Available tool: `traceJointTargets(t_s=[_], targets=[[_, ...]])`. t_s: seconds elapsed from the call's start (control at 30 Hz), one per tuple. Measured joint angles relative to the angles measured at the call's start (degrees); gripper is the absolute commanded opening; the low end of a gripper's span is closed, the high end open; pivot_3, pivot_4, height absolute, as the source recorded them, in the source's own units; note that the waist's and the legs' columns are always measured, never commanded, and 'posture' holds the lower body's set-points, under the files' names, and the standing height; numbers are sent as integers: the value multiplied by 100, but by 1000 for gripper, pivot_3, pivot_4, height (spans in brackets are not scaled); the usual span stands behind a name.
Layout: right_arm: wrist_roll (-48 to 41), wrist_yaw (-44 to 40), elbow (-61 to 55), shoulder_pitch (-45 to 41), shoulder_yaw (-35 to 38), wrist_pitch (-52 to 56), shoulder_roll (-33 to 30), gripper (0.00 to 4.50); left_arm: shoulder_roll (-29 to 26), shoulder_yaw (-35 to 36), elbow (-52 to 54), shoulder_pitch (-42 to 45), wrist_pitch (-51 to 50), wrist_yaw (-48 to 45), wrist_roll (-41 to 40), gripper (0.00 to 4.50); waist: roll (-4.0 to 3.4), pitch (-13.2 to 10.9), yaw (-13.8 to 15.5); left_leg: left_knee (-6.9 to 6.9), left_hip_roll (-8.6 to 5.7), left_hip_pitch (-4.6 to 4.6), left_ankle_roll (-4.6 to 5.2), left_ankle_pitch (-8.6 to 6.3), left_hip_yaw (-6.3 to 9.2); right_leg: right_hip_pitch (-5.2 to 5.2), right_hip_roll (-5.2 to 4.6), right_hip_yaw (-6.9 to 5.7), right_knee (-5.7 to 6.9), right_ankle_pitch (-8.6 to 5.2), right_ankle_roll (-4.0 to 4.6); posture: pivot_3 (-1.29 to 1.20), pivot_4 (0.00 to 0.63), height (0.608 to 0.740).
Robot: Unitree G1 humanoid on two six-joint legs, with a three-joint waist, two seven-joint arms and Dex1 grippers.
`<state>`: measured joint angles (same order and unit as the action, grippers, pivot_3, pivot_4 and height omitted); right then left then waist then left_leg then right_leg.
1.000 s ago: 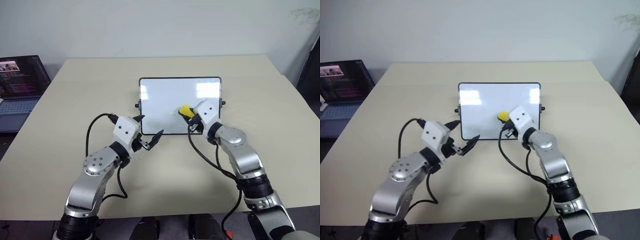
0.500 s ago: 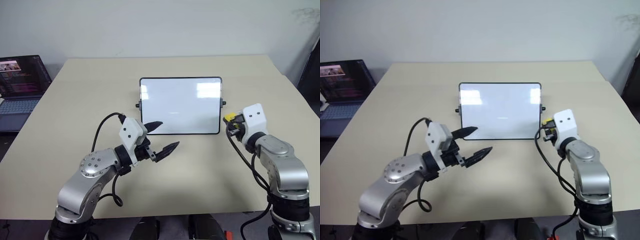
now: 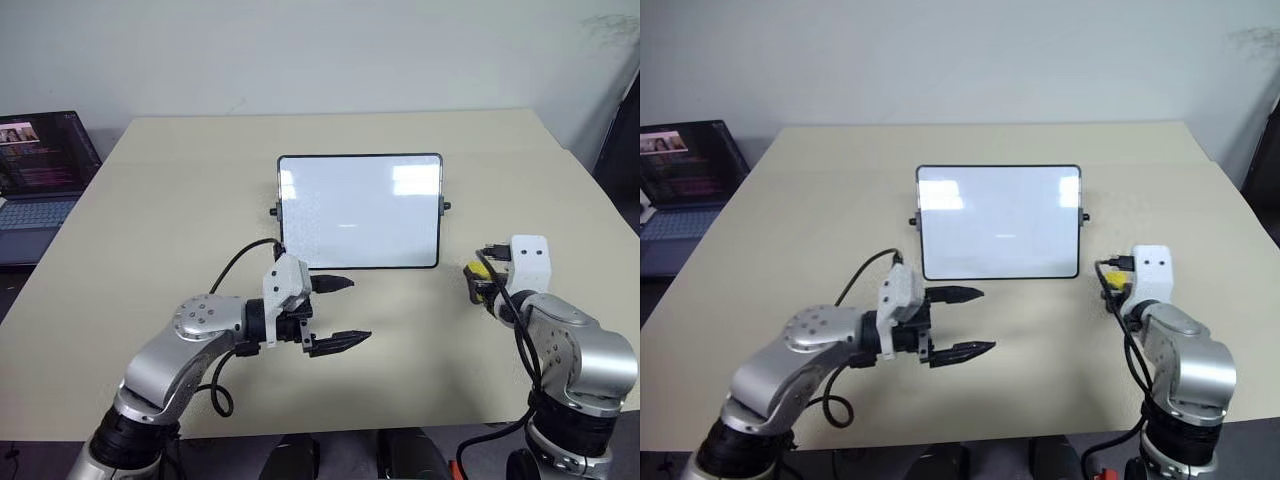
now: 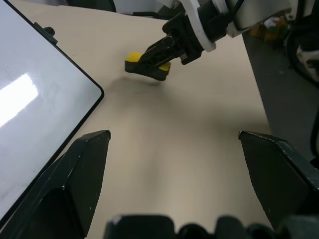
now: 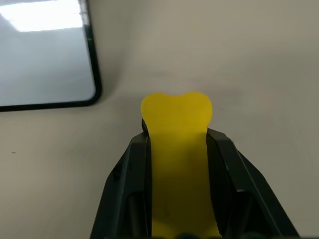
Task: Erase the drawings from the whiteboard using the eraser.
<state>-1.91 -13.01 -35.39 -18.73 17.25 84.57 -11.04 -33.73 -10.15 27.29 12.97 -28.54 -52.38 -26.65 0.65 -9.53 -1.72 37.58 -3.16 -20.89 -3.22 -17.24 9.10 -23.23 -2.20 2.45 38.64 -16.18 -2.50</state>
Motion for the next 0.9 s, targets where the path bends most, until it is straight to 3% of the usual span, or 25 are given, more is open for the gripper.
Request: traceJointTargets(t_s=[0.37,0.9], targets=[[-276,-45,8,13,-53,89,-263,1139,14,-186,-279,-152,873,-82,571,4500,0,0,-1,-7,1,0,4,-1,0,-1,-1,-1,-2,0,0,0,150,740],[-409,60,65,99,-159,90,-289,1111,132,-169,-299,-138,867,48,529,4500,0,0,-1,-8,1,0,4,-1,0,-1,-1,-2,-2,0,0,0,150,740]])
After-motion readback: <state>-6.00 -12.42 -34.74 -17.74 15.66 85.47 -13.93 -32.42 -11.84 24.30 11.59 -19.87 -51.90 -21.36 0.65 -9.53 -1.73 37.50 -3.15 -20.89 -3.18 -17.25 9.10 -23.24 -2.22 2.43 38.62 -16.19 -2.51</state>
